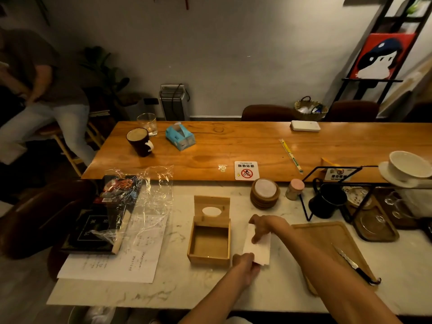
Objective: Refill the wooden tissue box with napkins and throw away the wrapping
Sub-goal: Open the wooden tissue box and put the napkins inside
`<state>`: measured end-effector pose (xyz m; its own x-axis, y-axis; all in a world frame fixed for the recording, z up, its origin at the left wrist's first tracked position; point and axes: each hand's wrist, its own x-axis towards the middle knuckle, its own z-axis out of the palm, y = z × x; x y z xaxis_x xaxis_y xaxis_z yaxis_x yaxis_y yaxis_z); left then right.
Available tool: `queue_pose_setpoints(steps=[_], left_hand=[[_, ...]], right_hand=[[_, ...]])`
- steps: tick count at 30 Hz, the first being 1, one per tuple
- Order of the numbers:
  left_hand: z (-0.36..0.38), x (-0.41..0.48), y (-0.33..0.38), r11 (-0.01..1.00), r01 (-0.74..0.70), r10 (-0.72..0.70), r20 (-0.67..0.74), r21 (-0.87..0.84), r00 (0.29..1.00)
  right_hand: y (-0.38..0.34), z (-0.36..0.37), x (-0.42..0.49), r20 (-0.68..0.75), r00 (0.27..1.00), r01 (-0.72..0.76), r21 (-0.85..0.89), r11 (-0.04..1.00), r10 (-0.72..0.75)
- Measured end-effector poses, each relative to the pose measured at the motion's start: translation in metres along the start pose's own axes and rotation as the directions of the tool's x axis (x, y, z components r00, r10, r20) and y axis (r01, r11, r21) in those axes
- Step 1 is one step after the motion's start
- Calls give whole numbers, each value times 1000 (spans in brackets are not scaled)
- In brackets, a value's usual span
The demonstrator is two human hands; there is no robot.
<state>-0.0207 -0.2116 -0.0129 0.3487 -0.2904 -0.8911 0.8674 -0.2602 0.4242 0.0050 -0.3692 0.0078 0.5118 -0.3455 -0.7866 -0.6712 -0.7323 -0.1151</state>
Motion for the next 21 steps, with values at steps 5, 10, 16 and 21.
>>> queue_pose_setpoints(steps=[5, 10, 16, 21], left_hand=[[-9, 2, -7, 983, -121, 115, 52, 137, 992], [-13, 8, -9, 831, -415, 372, 185, 370, 910], [-14, 13, -7, 489, -771, 520, 573, 409, 633], [-21, 25, -18, 234, -797, 522, 620, 556, 586]], right_hand=[[40, 5, -19, 108, 994, -35, 340, 940, -3], [73, 52, -65, -248, 966, 211, 580, 787, -76], [78, 133, -82, -524, 850, 468, 801, 373, 59], [75, 168, -81, -616, 773, 509, 746, 428, 154]])
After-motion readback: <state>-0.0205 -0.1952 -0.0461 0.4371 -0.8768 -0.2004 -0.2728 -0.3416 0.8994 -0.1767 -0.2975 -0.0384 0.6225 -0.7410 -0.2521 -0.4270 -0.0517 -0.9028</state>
